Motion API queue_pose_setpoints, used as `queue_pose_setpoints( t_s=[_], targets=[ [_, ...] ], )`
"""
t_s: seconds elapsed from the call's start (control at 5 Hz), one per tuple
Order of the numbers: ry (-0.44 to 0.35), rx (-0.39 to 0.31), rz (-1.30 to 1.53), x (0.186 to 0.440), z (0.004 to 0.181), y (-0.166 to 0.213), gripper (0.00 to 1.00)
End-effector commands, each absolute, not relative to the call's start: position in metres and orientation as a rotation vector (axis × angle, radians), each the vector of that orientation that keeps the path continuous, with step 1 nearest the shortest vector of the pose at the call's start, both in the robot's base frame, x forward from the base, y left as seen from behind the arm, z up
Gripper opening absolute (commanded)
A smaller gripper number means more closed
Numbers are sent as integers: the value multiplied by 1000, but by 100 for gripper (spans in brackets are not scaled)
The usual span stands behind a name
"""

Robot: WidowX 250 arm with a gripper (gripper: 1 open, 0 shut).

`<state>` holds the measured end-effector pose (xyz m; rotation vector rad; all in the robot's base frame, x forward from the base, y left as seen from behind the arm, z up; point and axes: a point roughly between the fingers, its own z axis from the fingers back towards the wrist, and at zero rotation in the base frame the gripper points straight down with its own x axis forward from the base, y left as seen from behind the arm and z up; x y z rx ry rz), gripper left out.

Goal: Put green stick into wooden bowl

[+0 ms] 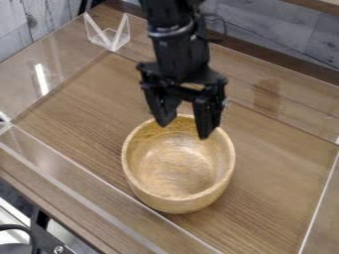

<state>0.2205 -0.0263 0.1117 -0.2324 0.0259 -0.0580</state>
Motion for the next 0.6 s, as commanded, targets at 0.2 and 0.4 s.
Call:
queue_pose_setpoints(
  t_s=[0.2,0.4],
  targets=[
    [-101,-199,5,252,136,-9,100],
    [-127,-180,35,260,135,2,100]
  ],
)
